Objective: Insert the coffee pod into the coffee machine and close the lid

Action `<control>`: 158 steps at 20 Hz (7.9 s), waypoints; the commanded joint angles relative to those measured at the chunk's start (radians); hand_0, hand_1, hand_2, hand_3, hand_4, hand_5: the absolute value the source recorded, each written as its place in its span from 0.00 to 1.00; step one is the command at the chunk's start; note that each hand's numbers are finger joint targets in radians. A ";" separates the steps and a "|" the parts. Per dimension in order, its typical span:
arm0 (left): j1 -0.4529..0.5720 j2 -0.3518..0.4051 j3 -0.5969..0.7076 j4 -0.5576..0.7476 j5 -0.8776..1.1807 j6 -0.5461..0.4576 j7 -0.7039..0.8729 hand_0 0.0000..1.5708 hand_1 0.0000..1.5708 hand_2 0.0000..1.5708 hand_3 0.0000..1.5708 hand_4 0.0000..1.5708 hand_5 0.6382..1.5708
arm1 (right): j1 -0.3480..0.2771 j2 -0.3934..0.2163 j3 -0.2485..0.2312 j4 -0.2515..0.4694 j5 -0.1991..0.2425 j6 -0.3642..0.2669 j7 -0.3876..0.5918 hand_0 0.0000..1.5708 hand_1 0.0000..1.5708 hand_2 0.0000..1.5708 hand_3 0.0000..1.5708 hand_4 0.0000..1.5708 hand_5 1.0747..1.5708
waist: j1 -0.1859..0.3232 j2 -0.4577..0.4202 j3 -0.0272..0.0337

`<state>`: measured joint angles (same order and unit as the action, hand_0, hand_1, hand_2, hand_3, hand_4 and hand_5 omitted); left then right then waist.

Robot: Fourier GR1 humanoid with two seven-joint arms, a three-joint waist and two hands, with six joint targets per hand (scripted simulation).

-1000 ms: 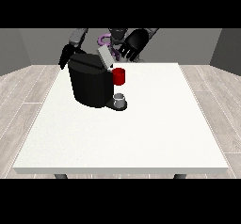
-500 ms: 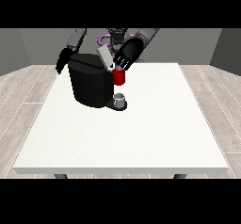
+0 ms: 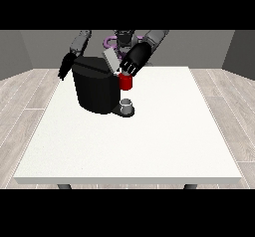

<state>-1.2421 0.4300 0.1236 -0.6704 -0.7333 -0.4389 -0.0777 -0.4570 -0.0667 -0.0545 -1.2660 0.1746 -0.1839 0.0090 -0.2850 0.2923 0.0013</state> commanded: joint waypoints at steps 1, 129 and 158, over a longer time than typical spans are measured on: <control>-0.043 0.000 0.016 0.024 -0.003 0.007 0.046 0.76 0.76 0.79 0.76 0.27 1.00 | -0.022 -0.024 -0.009 0.001 -0.018 0.037 -0.004 0.00 0.00 0.00 0.00 0.00 1.00 | -0.036 0.022 -0.0008; 0.921 -0.416 0.044 -0.557 0.579 0.166 -0.065 0.00 0.00 0.00 0.00 0.24 1.00 | -0.145 -0.130 -0.137 0.177 -0.222 0.188 0.134 0.00 0.00 0.00 0.00 0.00 1.00 | 0.463 -0.320 -0.0013; 0.996 -0.361 -0.014 -0.773 0.607 0.185 -0.022 0.00 0.00 0.00 0.00 0.23 1.00 | -0.411 -0.114 -0.043 0.280 -0.126 0.182 0.063 0.00 0.00 0.00 0.00 0.00 1.00 | 0.524 -0.188 -0.0013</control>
<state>-0.2451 0.0718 0.1251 -1.4216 -0.1282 -0.2461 -0.0842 -0.8078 -0.1958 -0.1136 -0.9932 0.0345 -0.0013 0.1221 0.1880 0.0787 0.0048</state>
